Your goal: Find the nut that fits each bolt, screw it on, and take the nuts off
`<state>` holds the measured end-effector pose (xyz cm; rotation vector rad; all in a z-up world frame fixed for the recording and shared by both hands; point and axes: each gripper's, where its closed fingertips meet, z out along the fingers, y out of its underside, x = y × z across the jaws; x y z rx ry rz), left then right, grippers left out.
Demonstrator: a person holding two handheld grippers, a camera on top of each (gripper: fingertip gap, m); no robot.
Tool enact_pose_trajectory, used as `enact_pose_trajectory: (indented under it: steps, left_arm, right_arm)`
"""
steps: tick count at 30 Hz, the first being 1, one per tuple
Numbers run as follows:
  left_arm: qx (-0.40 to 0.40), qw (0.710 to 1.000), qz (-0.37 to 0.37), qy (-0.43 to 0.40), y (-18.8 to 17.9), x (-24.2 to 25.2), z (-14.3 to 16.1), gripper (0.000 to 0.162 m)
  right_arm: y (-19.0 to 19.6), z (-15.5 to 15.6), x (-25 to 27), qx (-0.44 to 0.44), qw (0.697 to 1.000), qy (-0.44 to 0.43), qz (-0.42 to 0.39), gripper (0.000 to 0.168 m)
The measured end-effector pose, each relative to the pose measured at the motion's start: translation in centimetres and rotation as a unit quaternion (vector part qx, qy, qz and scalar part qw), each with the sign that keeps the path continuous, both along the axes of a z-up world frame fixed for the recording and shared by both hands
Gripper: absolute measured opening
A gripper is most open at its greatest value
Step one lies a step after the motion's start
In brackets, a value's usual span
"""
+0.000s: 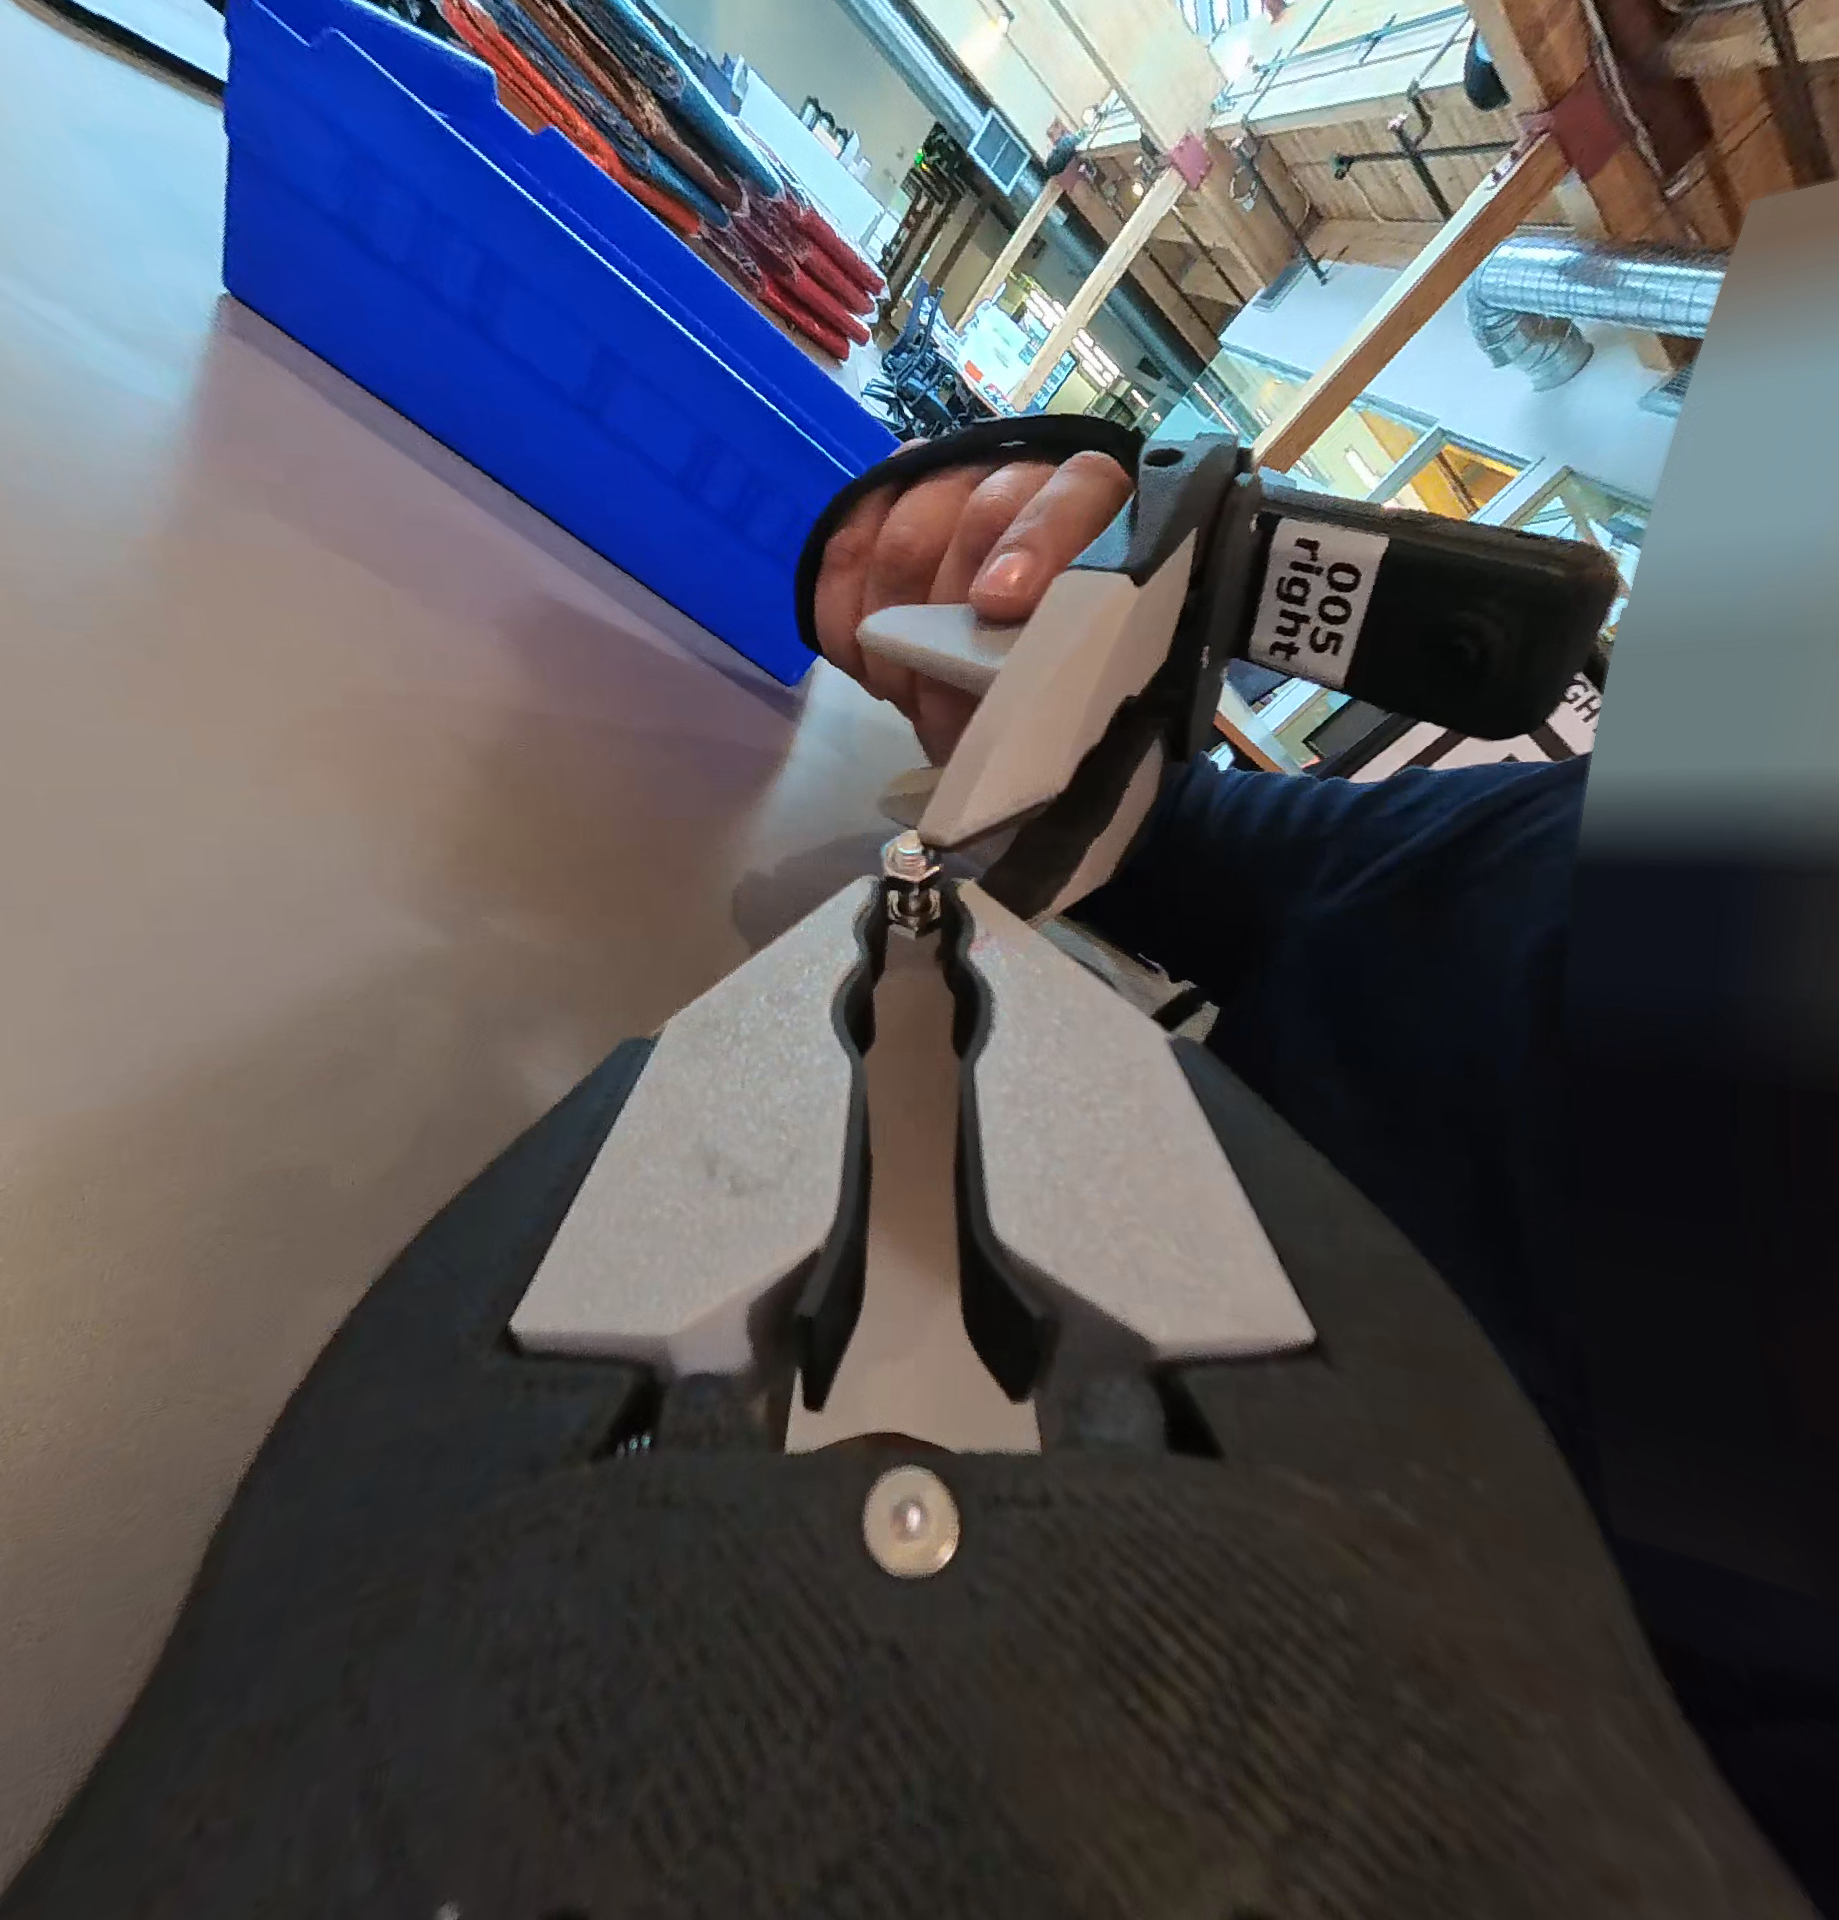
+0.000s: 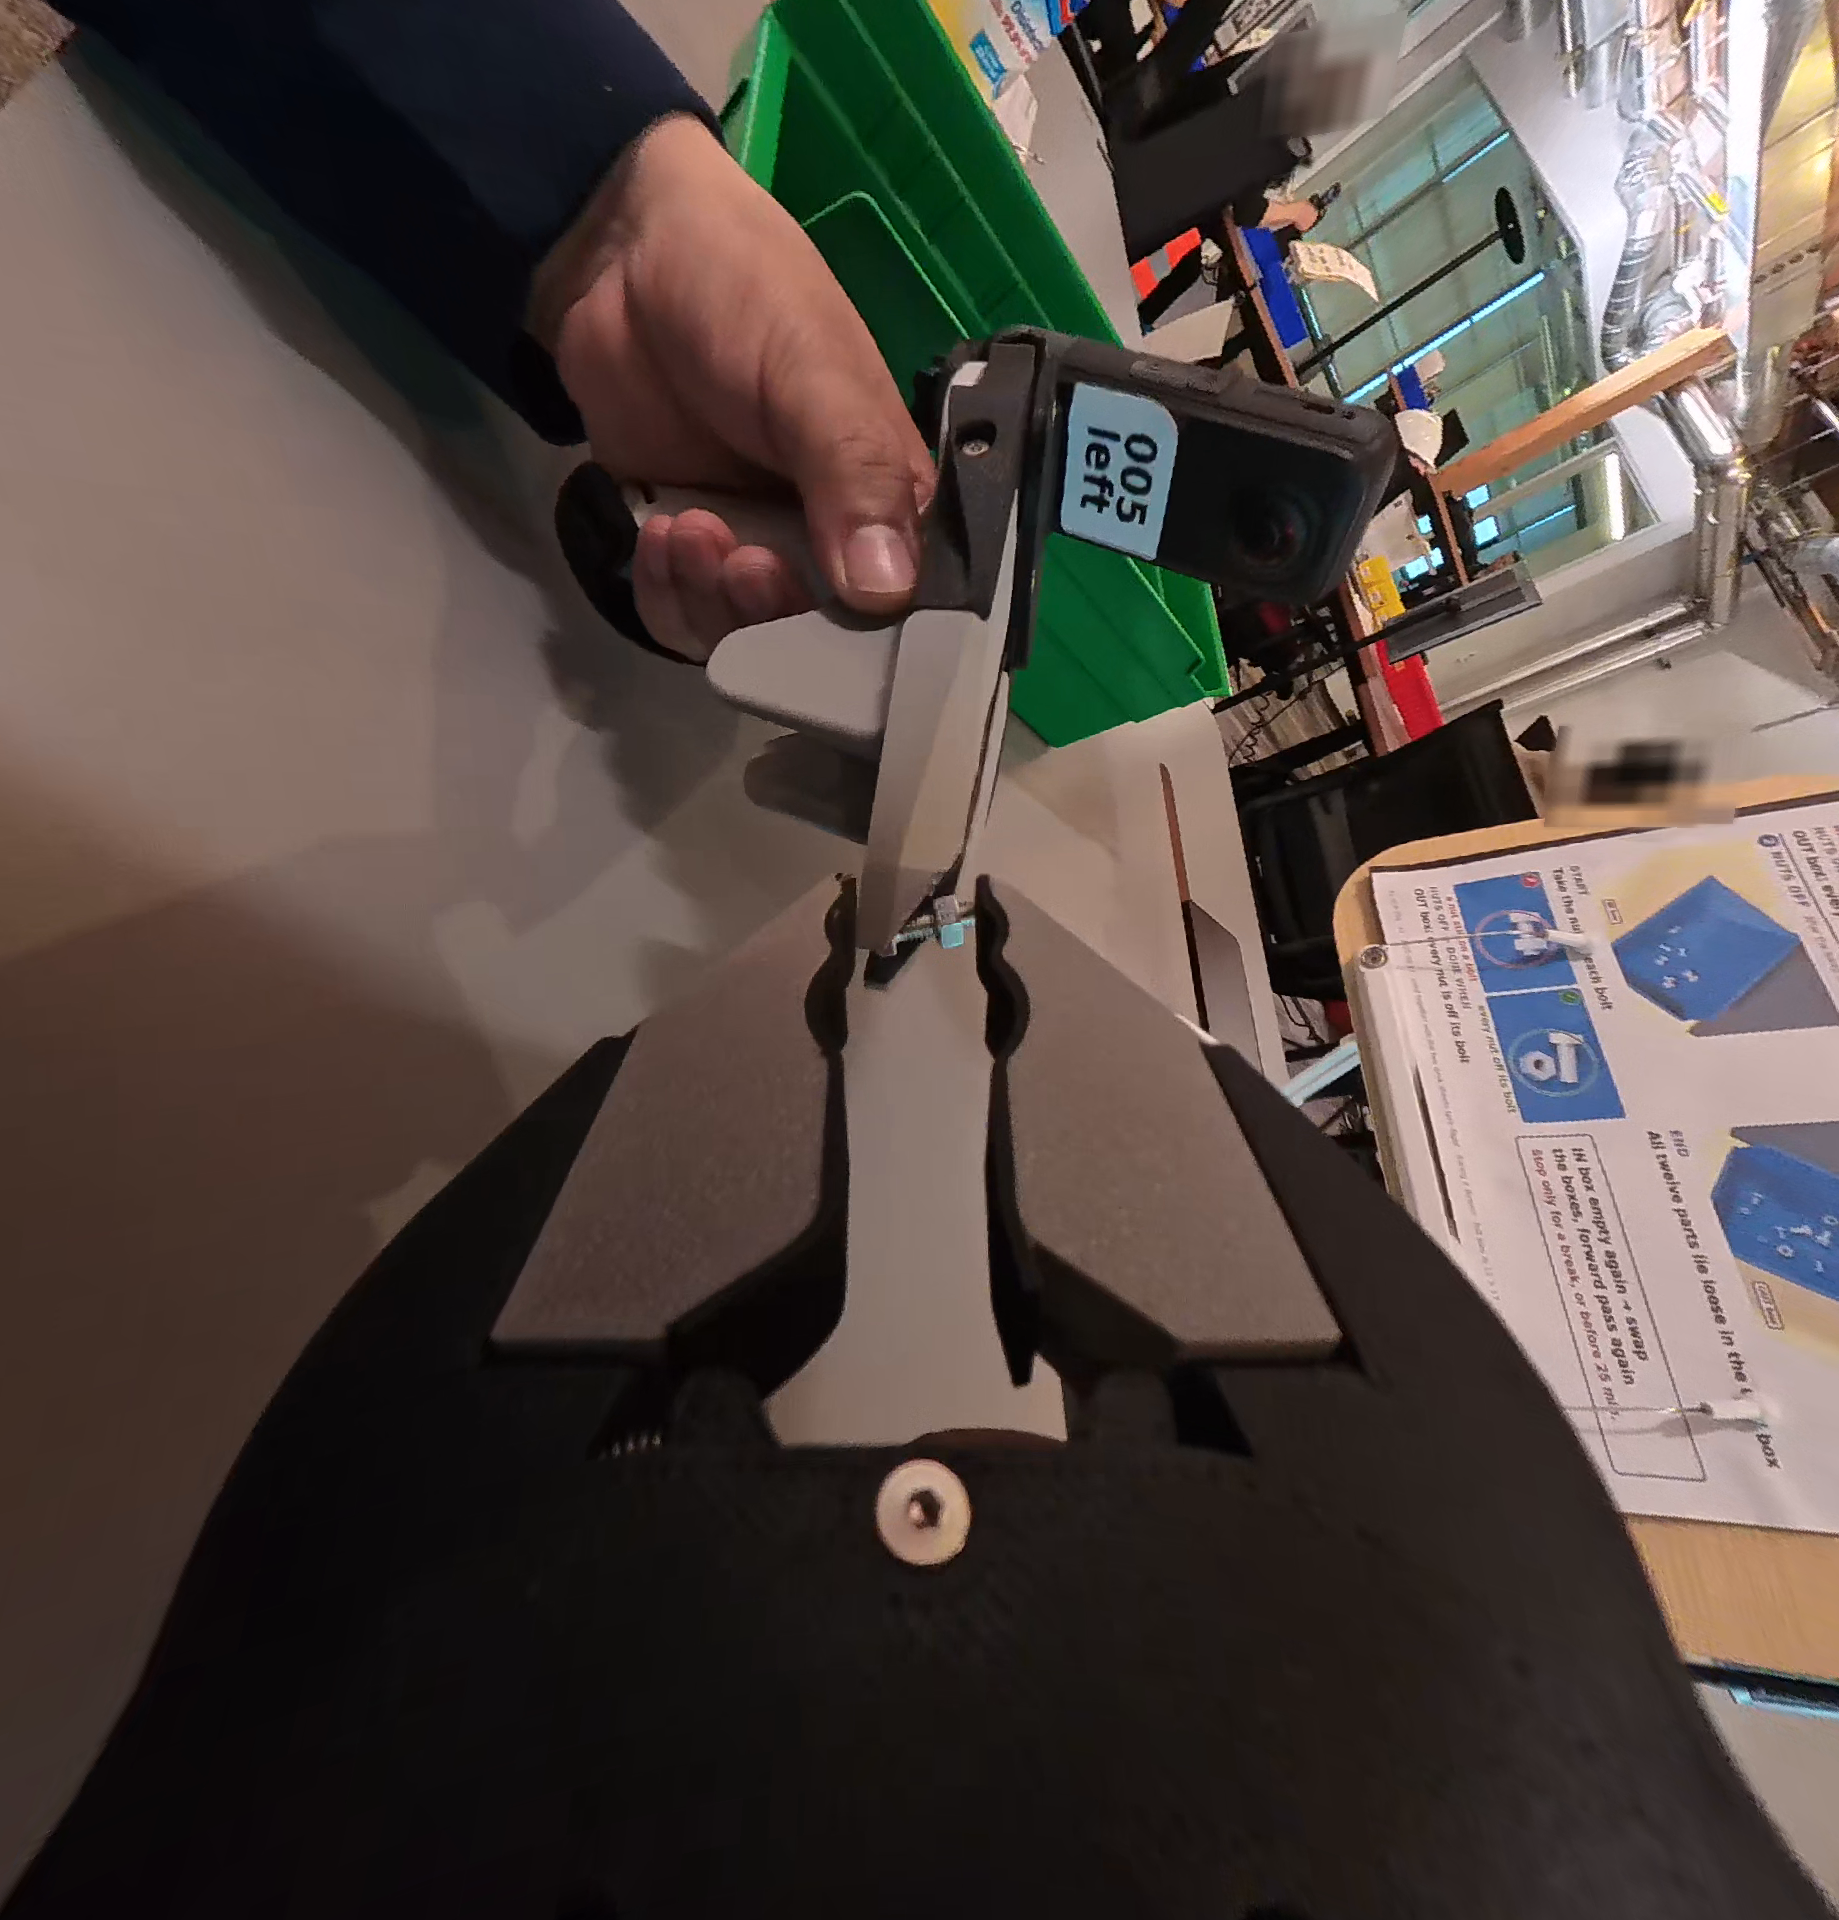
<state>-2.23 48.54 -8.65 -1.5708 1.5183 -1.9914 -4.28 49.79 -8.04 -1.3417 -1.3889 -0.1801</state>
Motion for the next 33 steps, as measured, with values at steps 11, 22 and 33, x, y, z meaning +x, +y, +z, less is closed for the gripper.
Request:
enact_pose_trajectory:
  steps: [11,22,33]
  left_arm:
    - [-0.008,1.0,-0.022,0.004,-0.6,-0.2,-0.1,0.007]
    - [-0.065,0.995,-0.069,0.005,-1.6,-0.8,0.2,0.007]
    - [-0.043,0.997,-0.065,-0.004,-1.4,-0.8,0.2,0.008]
  right_arm:
    - [-0.2,-0.7,0.4,-0.011,1.0,-0.006,0.001,0.021]
    - [-1.0,-0.6,-0.1,0.008,0.999,-0.042,0.008,0.019]
    - [-0.9,-0.6,-0.1,-0.004,1.0,-0.024,0.009,0.018]
